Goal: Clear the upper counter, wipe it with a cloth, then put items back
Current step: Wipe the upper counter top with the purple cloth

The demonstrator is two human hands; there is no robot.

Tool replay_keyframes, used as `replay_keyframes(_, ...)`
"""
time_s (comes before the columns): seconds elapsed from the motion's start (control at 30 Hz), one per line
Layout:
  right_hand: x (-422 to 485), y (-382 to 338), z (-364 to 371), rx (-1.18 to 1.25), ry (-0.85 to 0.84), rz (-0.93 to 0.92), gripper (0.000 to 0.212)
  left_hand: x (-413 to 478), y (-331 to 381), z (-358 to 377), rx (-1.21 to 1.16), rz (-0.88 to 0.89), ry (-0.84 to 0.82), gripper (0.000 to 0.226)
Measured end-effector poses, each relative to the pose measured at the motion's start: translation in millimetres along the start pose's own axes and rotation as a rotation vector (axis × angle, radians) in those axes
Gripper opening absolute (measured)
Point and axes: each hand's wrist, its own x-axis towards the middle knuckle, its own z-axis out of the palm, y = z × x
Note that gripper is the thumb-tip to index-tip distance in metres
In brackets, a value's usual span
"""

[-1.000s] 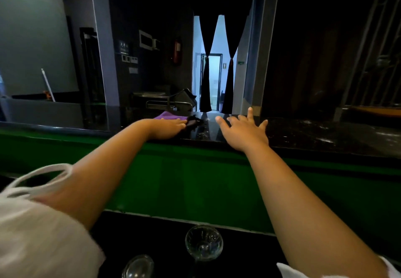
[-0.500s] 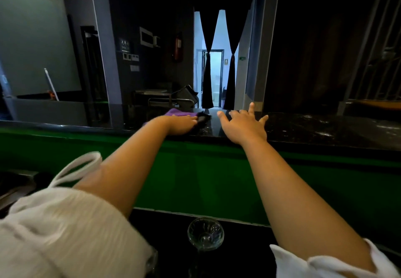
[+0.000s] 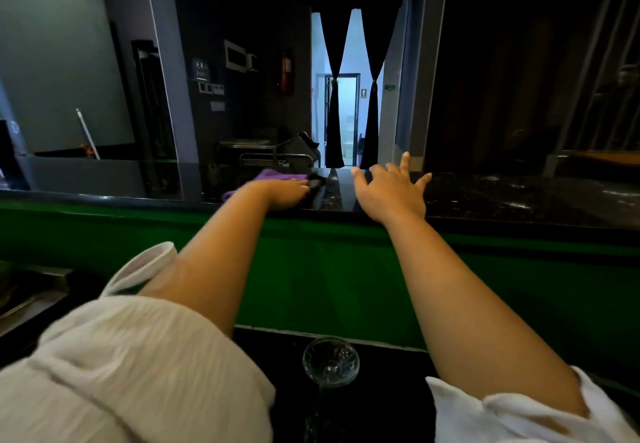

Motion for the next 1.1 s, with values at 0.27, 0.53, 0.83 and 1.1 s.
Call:
replay_keyframes(0.27,-2.4,2.5,-0.8,0.007,0.006,0.015,0.065,-28.1,-3.5,5.6,0.162,0.106,-0.070,0.047)
replay_keyframes(0.53,0.6,-0.7,1.1,-0.043,-0.014,0.030,0.065,-14.6,-51.0,-16.7,0.097,-0.106,-0.028,0.047)
replay_keyframes(0.83,-3.6,-5.3,-4.7,-0.110,-0.108,0.117,0.063,-37.9,-2.9,9.7,0.153,0.143,-0.016,0.048)
replay_keyframes(1.1,-14.5,-6.7,-8.7,-0.101,-0.208,0.140,0.061,-62.9,-38.9,-2.0,0.144,0.210,-0.035,0.045)
